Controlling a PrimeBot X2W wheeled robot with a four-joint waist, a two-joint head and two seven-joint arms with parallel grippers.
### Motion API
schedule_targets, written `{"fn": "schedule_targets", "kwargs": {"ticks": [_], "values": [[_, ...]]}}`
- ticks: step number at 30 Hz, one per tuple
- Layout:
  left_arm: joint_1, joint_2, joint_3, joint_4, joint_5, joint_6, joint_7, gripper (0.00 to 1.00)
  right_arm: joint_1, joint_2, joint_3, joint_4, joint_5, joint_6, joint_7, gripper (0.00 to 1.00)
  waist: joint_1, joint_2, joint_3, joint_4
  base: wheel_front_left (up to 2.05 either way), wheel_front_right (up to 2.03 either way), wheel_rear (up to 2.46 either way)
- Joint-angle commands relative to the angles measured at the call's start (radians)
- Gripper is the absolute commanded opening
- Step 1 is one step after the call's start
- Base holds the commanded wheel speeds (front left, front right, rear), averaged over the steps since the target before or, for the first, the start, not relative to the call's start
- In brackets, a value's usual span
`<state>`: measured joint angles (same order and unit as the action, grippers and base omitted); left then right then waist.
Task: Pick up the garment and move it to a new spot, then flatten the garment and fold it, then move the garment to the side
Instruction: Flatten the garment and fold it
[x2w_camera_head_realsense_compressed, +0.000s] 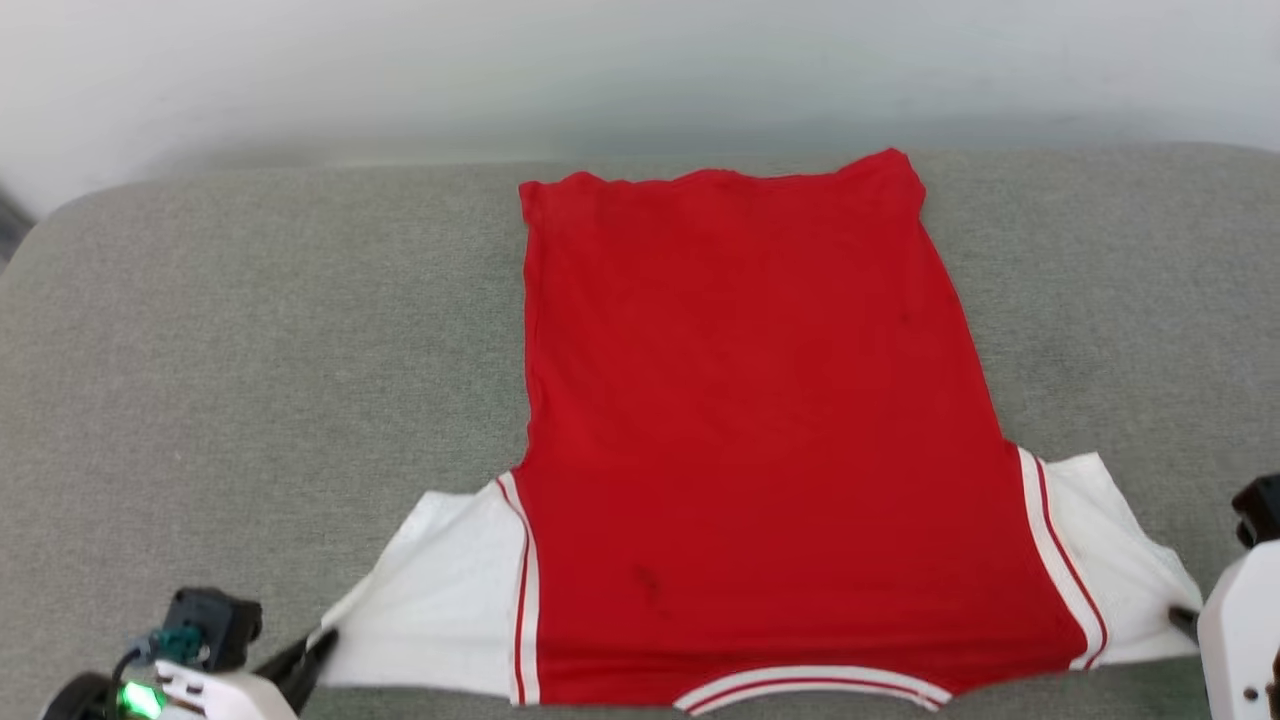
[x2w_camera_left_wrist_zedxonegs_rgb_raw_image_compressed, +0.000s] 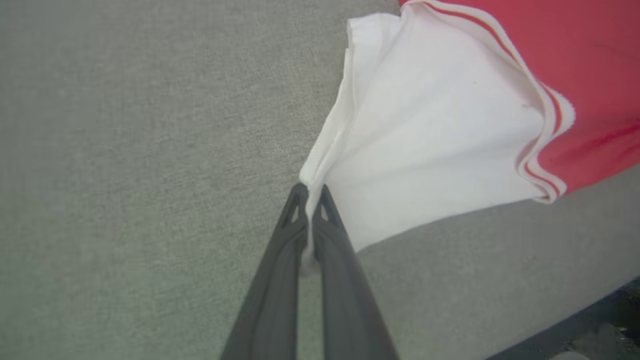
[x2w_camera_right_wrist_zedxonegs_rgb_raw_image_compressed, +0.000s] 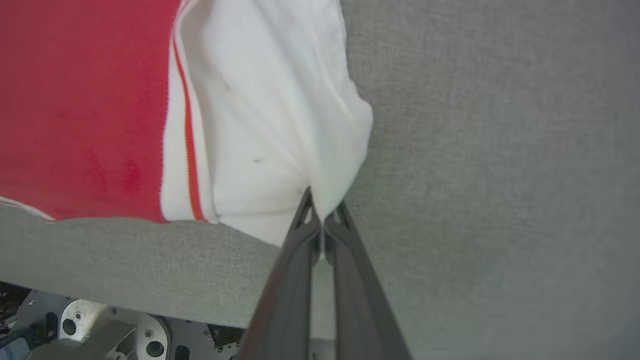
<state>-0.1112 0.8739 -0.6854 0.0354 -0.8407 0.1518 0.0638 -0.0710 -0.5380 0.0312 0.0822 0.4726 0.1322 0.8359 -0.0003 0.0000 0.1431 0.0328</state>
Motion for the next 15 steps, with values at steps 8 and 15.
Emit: {"fn": "schedule_targets", "kwargs": {"ticks": [8,15], "values": [[0.118,0.023,-0.013,-0.065,-0.053,0.049,0.029,0.0,0.159,0.053,-0.078,-0.105,-0.017,-0.002,0.083,0.0,0.0003,0.0,-0.003,-0.008,0.0,0.0,0.0],[0.114,0.015,-0.019,-0.116,-0.065,0.044,0.043,0.0,0.124,0.079,-0.103,-0.157,0.003,-0.002,0.118,1.0,0.0003,0.0,0.021,-0.002,0.0,0.0,0.0]]}}
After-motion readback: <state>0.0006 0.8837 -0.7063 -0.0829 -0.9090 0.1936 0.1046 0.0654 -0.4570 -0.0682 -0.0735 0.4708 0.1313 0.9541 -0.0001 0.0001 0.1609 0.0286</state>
